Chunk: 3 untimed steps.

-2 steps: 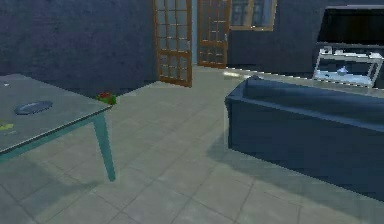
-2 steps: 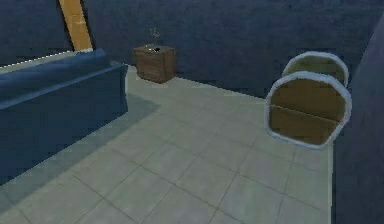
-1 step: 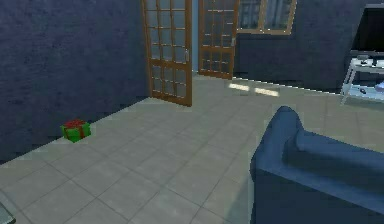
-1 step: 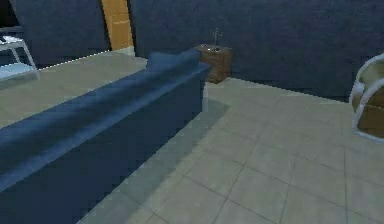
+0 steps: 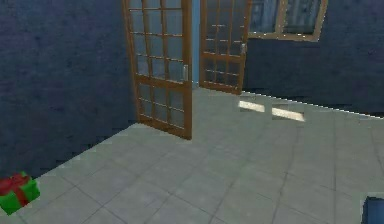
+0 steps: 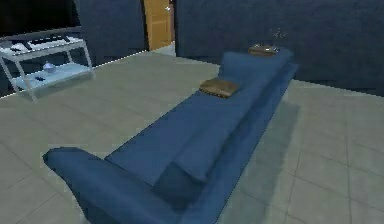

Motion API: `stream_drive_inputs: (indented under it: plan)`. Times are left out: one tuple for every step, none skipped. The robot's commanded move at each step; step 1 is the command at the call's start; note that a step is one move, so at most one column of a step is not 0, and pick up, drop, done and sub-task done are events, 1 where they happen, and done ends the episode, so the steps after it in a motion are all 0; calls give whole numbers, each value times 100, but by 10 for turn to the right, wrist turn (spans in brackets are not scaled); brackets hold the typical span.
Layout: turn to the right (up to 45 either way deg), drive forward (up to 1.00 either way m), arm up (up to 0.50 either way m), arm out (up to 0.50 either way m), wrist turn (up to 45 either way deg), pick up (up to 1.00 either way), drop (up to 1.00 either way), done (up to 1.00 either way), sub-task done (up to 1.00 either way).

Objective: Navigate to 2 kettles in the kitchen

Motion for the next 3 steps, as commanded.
stream_drive_inputs:
  plan:
    - [-300,0,0,0,0,0,0,0,0]
    - [0,5,0,0,0,0,0,0,0]
    - [450,0,0,0,0,0,0,0,0]
